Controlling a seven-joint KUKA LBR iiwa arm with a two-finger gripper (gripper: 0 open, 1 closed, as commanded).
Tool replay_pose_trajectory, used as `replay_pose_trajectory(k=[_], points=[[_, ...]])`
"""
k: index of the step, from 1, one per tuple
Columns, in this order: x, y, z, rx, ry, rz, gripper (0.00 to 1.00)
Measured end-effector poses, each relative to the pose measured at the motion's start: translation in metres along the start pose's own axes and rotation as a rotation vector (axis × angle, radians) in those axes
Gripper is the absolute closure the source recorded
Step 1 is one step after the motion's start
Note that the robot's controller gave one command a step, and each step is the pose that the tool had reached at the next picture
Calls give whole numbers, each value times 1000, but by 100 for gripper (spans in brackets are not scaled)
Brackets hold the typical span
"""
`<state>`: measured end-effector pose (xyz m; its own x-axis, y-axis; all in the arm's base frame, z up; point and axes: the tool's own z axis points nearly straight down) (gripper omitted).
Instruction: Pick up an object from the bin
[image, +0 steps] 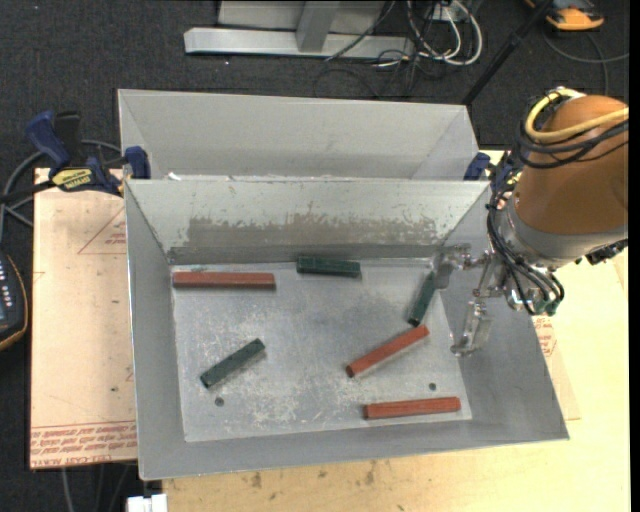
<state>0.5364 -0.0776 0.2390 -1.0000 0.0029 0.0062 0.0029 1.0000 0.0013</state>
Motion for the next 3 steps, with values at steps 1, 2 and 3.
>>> replay_pose_trajectory(k=[1, 2, 3], points=[[-50, 20, 172, 0, -4, -396, 0], [-43, 27, 137, 2, -11, -378, 0], [-46, 36, 139, 2, -9, -520, 0]])
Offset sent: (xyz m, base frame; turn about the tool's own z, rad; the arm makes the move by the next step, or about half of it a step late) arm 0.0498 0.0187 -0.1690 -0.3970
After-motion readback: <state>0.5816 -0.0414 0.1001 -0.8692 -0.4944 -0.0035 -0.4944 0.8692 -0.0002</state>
